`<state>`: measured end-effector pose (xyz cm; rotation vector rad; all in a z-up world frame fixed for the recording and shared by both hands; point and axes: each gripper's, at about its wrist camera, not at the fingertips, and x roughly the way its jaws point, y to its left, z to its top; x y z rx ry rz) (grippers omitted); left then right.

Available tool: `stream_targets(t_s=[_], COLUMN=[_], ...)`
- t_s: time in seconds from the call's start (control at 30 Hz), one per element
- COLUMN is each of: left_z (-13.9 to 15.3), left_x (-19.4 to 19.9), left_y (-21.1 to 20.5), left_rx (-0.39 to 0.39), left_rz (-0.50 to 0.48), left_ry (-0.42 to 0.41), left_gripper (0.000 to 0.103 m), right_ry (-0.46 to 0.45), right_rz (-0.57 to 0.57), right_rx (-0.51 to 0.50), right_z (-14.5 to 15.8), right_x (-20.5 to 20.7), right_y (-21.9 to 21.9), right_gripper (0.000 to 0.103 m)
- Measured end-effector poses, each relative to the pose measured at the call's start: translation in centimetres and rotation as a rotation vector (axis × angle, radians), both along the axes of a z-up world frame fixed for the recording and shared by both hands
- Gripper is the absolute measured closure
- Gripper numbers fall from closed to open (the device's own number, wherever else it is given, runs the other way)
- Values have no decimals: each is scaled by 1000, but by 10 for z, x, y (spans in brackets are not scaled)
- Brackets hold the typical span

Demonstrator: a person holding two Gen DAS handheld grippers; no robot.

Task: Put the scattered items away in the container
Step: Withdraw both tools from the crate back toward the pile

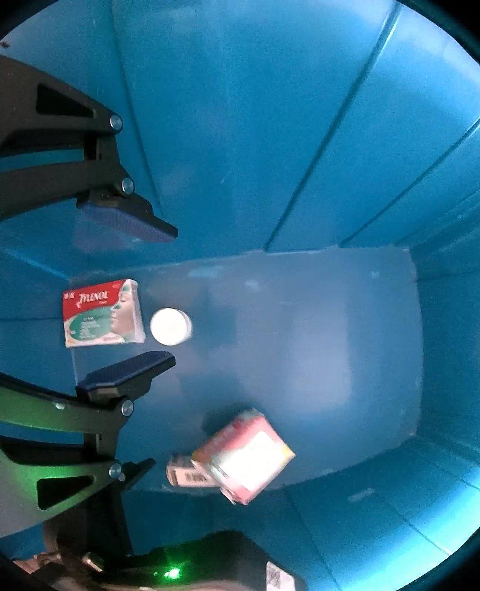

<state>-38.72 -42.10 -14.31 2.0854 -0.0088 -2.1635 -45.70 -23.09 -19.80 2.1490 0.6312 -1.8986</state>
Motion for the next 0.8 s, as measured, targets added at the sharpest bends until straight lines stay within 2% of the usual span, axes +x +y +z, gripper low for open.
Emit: stream_targets(t_s=[0.07,0.17,0.27,0.37,0.47,0.57,0.73,0.8], left_z=[14,28,47,77,113,144,183,195], left_x=[1,3,10,23,46,73,118,137], left_y=[-4,-6,1,12,24,35,56,64], left_rx=[25,13,-19,25,73,79,102,111], left_rz=[18,27,4,-27,-50,-57,-45,-19], left_ry=[54,106,165,241,352,484,682,767], left_gripper=[43,43,42,42,42,36,36,36], right_ry=[34,87,168,279,403,537,704,762], right_rz=[-34,-60,-50,-52,-61,-76,-122,-138], right_rx=[-55,-133,-146,-168,-188,-208,-340,-356], right_z=[21,57,94,134,165,197,242,252], right_x=[0,10,27,37,50,68,115,135], right_y=[5,13,18,22,30,43,81,100], right_gripper=[1,1,0,0,0,0,0,0])
